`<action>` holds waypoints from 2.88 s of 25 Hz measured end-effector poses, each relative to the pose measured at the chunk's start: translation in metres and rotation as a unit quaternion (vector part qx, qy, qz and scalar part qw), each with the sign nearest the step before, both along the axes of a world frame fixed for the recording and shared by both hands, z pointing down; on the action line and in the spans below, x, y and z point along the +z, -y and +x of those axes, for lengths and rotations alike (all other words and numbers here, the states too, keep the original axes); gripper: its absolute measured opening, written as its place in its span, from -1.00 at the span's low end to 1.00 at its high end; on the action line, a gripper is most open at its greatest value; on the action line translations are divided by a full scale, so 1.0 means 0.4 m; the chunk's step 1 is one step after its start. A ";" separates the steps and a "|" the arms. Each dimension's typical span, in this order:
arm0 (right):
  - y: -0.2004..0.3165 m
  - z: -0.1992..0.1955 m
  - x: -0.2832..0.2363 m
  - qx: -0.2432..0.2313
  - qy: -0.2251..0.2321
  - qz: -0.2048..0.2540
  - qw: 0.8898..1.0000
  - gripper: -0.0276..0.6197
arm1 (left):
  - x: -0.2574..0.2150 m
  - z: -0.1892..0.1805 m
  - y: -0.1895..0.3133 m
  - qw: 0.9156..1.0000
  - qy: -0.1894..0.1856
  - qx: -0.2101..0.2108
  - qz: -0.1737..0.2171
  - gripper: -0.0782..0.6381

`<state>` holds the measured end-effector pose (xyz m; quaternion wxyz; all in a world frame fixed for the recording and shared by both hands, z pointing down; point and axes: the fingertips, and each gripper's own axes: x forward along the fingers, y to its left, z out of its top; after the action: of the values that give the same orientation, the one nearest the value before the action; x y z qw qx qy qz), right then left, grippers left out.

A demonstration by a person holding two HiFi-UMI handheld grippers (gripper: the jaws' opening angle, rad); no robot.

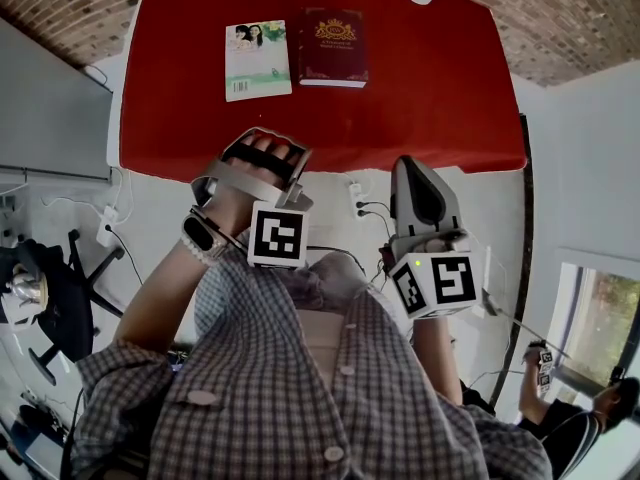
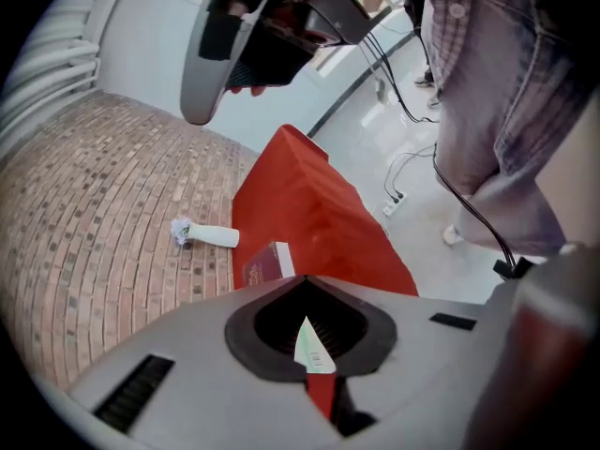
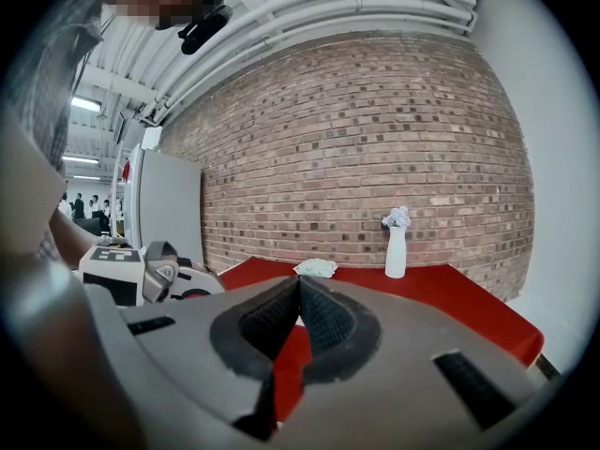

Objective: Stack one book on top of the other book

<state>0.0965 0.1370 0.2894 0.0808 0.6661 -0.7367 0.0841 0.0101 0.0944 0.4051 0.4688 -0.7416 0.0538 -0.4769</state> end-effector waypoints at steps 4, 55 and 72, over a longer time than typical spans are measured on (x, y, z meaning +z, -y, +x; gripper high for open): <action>0.009 -0.003 0.008 0.001 0.001 -0.003 1.000 -0.90 | -0.006 -0.025 0.018 0.998 -0.030 -0.038 -0.031 -0.76; 0.637 0.243 0.439 -0.150 0.007 -0.242 0.958 -0.50 | 0.162 0.101 0.616 0.698 -0.353 -0.457 -0.424 -0.58; 0.685 0.261 0.558 -0.106 0.200 -0.317 0.921 -0.20 | 0.273 0.131 0.683 0.582 -0.356 -0.523 -0.512 -0.25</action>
<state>0.2010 -0.1370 0.5126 0.1473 0.4931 -0.7385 0.4356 0.0626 -0.1789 0.5143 -0.3753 -0.8128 0.3418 -0.2859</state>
